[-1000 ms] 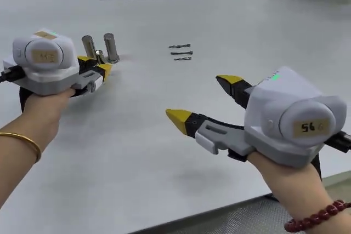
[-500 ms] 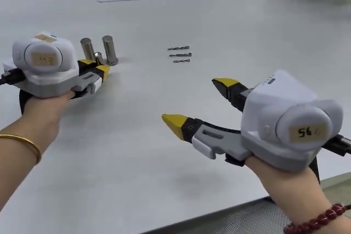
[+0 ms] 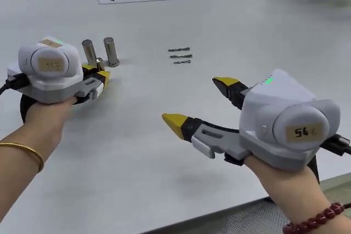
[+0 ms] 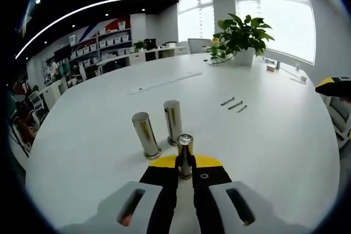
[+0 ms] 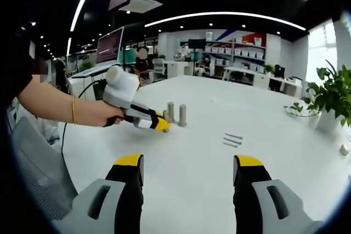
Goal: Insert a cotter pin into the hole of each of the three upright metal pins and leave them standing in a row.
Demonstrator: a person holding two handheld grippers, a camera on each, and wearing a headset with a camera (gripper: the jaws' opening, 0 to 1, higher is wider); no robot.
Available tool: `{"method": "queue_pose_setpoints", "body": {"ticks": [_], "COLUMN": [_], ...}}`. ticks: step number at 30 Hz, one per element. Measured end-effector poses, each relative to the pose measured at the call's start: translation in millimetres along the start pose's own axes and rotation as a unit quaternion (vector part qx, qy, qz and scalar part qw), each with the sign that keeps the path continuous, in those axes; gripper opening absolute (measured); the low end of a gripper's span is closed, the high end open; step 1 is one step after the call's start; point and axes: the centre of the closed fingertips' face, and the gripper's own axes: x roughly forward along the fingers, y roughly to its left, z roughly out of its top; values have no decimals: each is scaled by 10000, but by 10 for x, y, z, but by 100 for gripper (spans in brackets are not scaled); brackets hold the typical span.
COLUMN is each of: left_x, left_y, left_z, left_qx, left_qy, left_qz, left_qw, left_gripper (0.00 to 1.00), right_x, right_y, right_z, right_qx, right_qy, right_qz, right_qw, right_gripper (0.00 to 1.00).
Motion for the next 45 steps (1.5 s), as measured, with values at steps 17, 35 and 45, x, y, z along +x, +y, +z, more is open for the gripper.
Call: {"method": "queue_pose_setpoints", "body": {"ticks": [17, 35, 45], "left_x": [-172, -219, -217], "left_y": [-317, -483, -474], "left_z": [-74, -123, -122], "left_qx": [-125, -395, -316], "left_qy": [-51, -41, -62], "left_qz": [138, 237, 314], "left_qw": [9998, 9989, 9990], "left_gripper": [6, 6, 6], "right_x": [-10, -14, -7], "right_y": [-8, -8, -1], "right_z": [38, 53, 45], "right_qx": [39, 66, 100], "right_qy": [-66, -93, -66], "right_qz": [-13, 2, 35], "right_qw": [10000, 9999, 9999], "right_gripper": [63, 62, 61]}}
